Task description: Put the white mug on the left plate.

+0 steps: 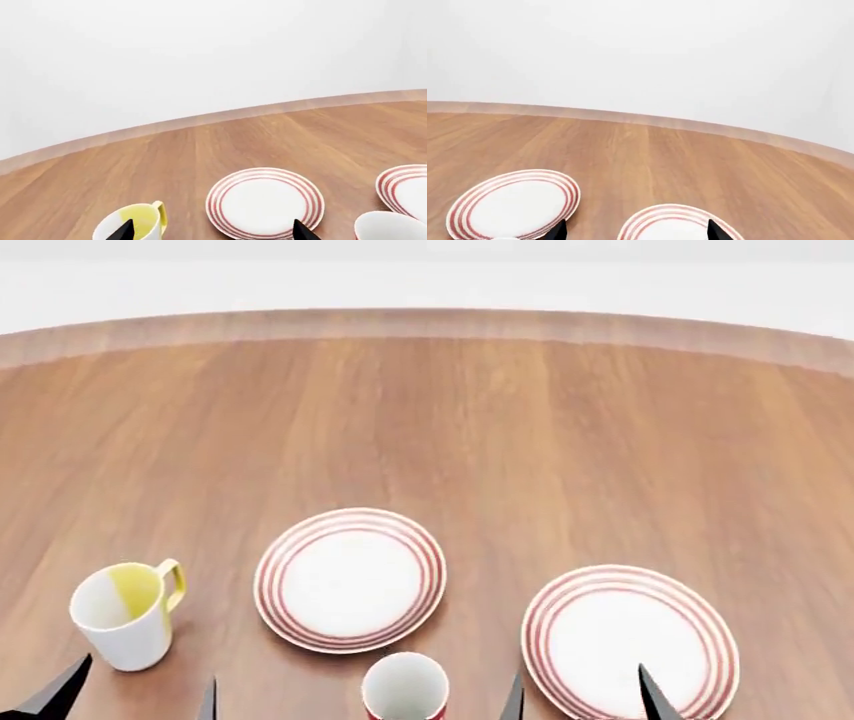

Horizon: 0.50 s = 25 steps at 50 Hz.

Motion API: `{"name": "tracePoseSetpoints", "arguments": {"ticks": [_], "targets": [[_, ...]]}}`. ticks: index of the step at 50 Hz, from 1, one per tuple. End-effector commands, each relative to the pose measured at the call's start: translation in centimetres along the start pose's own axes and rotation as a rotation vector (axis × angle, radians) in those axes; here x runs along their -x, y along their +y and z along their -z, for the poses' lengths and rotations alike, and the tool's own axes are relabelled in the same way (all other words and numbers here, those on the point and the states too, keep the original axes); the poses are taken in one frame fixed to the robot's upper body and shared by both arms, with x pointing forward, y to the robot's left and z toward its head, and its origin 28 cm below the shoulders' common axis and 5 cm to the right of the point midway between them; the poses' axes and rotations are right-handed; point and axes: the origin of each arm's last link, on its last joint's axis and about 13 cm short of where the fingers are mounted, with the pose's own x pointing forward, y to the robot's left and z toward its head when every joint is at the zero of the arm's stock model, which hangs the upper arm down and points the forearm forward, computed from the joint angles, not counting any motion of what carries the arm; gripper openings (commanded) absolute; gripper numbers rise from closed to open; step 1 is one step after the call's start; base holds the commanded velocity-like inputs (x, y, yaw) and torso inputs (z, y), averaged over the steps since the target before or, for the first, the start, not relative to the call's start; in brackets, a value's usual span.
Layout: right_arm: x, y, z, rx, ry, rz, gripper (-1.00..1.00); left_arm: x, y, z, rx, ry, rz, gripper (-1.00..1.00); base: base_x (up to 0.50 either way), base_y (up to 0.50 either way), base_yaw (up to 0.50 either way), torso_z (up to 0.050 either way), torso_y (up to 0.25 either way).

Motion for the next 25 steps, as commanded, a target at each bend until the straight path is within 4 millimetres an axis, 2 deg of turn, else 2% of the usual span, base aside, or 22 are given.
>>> {"name": "tracePoseSetpoints", "arguments": {"ticks": [1, 25], "targets": [[-0.09, -0.05, 0.21, 0.004, 0.001, 0.009, 1.00, 0.03, 0.06, 0.10, 0.005, -0.001, -0.004, 1.00, 0.29, 0.00, 0.00, 0.000, 0.000], [-0.03, -0.08, -0.05, -0.002, -0.007, 0.007, 1.00, -0.09, 0.12, 0.13, 0.015, -0.006, -0.020, 1.00, 0.29, 0.00, 0.00, 0.000, 0.000]]}}
